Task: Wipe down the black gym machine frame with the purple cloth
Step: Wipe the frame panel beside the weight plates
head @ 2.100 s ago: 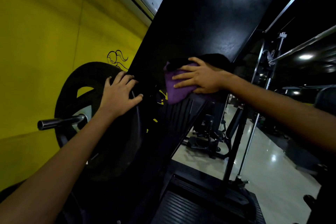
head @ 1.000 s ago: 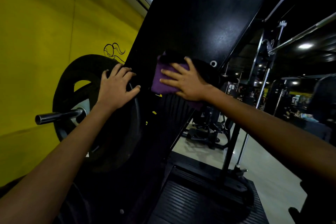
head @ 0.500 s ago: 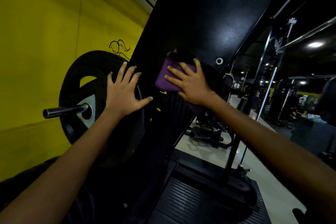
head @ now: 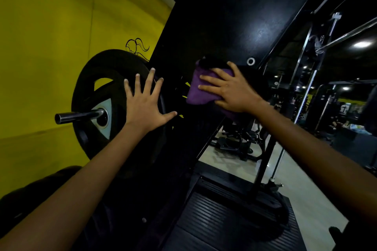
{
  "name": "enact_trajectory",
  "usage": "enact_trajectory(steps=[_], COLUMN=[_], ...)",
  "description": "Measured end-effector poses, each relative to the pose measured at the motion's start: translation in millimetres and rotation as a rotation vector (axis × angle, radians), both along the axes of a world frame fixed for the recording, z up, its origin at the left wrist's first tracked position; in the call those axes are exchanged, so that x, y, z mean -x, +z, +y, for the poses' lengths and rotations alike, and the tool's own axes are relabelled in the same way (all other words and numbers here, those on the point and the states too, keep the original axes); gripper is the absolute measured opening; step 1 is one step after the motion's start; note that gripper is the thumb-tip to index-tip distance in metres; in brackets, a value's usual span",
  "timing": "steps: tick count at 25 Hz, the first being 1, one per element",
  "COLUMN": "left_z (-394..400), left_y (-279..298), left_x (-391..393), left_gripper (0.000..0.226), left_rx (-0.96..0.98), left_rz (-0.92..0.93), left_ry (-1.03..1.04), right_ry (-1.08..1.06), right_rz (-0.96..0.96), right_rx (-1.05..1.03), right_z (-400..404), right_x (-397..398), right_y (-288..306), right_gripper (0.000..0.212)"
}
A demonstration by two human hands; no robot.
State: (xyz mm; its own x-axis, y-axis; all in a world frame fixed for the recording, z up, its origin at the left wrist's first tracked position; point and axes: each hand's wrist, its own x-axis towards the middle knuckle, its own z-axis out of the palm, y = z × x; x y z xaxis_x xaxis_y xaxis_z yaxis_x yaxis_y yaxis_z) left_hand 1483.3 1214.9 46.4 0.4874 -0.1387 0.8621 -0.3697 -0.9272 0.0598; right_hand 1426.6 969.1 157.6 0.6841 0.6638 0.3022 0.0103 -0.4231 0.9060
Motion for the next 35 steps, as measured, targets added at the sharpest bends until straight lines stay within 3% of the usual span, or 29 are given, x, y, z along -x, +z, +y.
enact_trajectory(steps=[2, 5, 9, 10, 13, 15, 17, 19, 20, 22, 28, 31, 35], left_z=[-4, -3, 0, -1, -4, -5, -5, -4, -3, -2, -2, -3, -1], left_y=[-7, -14, -22, -26, -34, -36, -36, -36, -37, -38, -42, -43, -42], left_x=[4, 5, 6, 6, 7, 8, 10, 10, 10, 9, 7, 7, 8], left_gripper=[0.103, 0.100, 0.098, 0.097, 0.102, 0.110, 0.114, 0.115, 0.114, 0.112, 0.102, 0.101, 0.100], left_rx=[0.026, 0.058, 0.044, 0.045, 0.026, 0.008, 0.000, -0.002, -0.005, -0.014, -0.024, -0.026, -0.041], left_rz=[0.000, -0.021, -0.009, -0.016, -0.030, -0.018, -0.014, -0.016, -0.020, -0.026, -0.059, -0.069, -0.086], left_ry=[-0.012, -0.034, -0.028, -0.028, -0.008, 0.018, 0.026, 0.018, 0.018, 0.014, -0.015, -0.013, -0.004], right_ry=[-0.093, -0.022, 0.074, 0.016, 0.056, -0.023, -0.092, -0.046, 0.015, -0.089, -0.016, -0.039, -0.100], right_rz=[0.070, 0.219, 0.460, 0.453, 0.181, 0.100, 0.144, 0.210, 0.284, 0.452, 0.178, 0.071, 0.047], right_rx=[-0.033, 0.111, 0.197, 0.194, 0.107, 0.026, -0.010, 0.120, 0.156, 0.136, -0.145, -0.271, -0.251], right_z=[20, 23, -4, -8, -6, 9, 24, 27, 26, 24, 46, 78, 114], right_x=[-8, -17, 0, 4, 5, -1, -15, -19, -21, -15, -24, -44, -72], right_y=[-32, -71, -56, -44, -8, -17, -46, -66, -64, -37, 48, 47, 13], right_gripper=[0.067, 0.075, 0.068, 0.067, 0.069, 0.068, 0.059, 0.054, 0.057, 0.063, 0.059, 0.060, 0.060])
